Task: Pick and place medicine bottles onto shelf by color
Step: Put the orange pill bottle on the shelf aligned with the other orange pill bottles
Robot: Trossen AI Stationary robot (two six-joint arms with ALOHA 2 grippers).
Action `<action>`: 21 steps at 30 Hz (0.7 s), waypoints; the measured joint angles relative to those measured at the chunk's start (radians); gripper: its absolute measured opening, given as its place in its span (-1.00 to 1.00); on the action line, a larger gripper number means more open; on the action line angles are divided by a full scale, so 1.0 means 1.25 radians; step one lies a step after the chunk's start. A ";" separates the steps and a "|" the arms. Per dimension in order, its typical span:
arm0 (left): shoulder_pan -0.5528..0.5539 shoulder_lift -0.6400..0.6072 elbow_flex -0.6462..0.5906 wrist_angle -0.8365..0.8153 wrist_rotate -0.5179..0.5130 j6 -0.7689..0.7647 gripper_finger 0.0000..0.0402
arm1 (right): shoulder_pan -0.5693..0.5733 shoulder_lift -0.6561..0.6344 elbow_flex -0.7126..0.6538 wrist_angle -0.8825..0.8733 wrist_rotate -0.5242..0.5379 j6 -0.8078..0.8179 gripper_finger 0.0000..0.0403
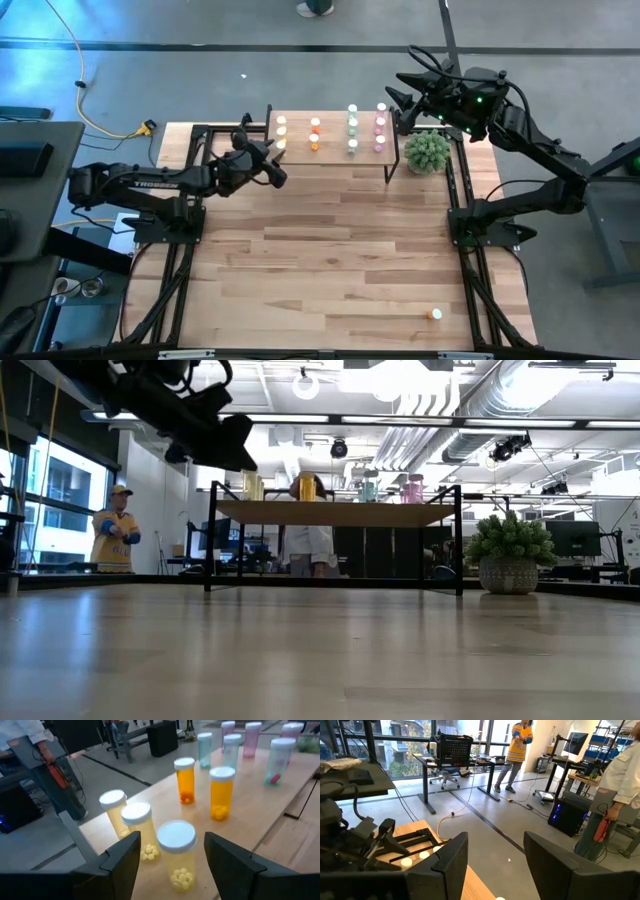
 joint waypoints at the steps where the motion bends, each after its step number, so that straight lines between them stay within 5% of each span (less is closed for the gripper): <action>1: 0.000 -0.007 0.000 -0.001 0.000 0.000 0.04 | 0.000 0.000 0.000 0.000 0.000 0.000 -0.09; 10: 0.000 -0.112 0.000 0.000 0.054 -0.040 0.04 | 0.008 0.000 0.000 -0.039 0.000 0.020 -0.09; 21: 0.000 -0.216 0.001 0.002 0.283 -0.054 0.03 | 0.108 0.001 -0.001 -0.362 0.000 0.356 -0.09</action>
